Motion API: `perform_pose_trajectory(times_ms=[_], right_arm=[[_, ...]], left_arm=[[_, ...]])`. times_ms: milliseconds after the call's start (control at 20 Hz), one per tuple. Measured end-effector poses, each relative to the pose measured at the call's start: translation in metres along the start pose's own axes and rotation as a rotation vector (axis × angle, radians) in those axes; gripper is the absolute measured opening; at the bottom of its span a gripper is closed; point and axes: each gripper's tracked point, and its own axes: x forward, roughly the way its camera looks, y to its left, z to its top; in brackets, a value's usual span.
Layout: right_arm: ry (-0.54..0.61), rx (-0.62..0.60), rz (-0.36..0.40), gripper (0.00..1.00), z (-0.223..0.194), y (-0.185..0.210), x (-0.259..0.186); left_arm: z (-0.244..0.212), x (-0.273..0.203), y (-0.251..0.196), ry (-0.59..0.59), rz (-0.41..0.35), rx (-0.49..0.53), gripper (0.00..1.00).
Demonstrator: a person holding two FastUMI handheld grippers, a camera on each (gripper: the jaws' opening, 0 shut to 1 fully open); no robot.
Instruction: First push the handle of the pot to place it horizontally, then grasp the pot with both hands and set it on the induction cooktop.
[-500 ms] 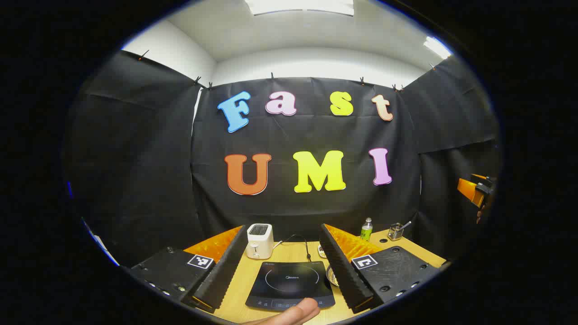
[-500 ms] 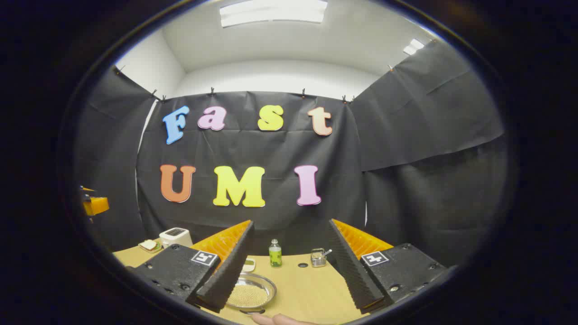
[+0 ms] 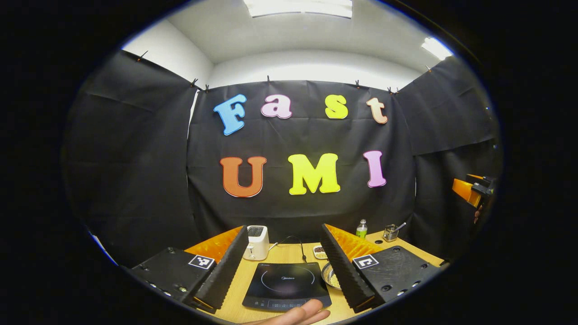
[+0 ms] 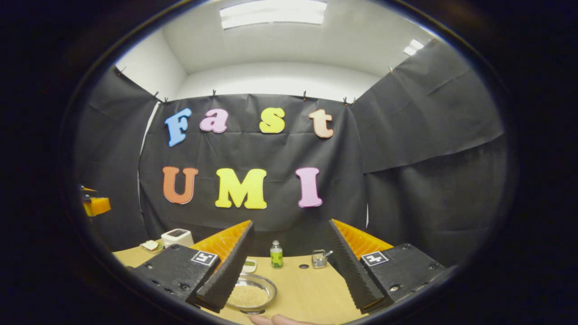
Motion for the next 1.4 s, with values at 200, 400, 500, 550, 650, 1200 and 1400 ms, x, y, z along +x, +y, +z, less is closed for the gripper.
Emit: perform_pose_trajectory(times_ms=[200, 400, 500, 550, 650, 1200, 1400], right_arm=[[-0.006, 0.002, 0.006, 1.0, 0.0, 0.0, 0.001], [0.012, 0.009, 0.015, 1.0, -0.007, 0.002, 0.007], [0.044, 0.022, 0.044, 1.0, -0.018, 0.009, 0.011], [0.045, 0.025, 0.064, 1.0, -0.019, 0.012, 0.013], [0.041, 0.027, 0.074, 1.0, -0.02, 0.011, 0.023], [0.306, 0.113, 0.318, 0.39, -0.109, 0.061, 0.058], [0.44, 0.106, 0.385, 0.0, -0.158, 0.083, 0.058]], left_arm=[[0.0, 0.0, -0.008, -0.009, -0.018, 0.01, 0.95], [-0.001, -0.001, -0.015, -0.015, -0.041, 0.002, 0.95], [-0.002, -0.001, -0.016, -0.016, -0.04, 0.008, 0.95], [-0.001, -0.001, -0.016, -0.017, -0.036, 0.01, 0.95], [0.0, -0.001, -0.016, -0.021, -0.029, 0.01, 0.95], [-0.01, -0.005, -0.026, -0.004, -0.063, 0.012, 0.95], [-0.017, -0.005, -0.026, 0.002, -0.066, 0.013, 0.95]])
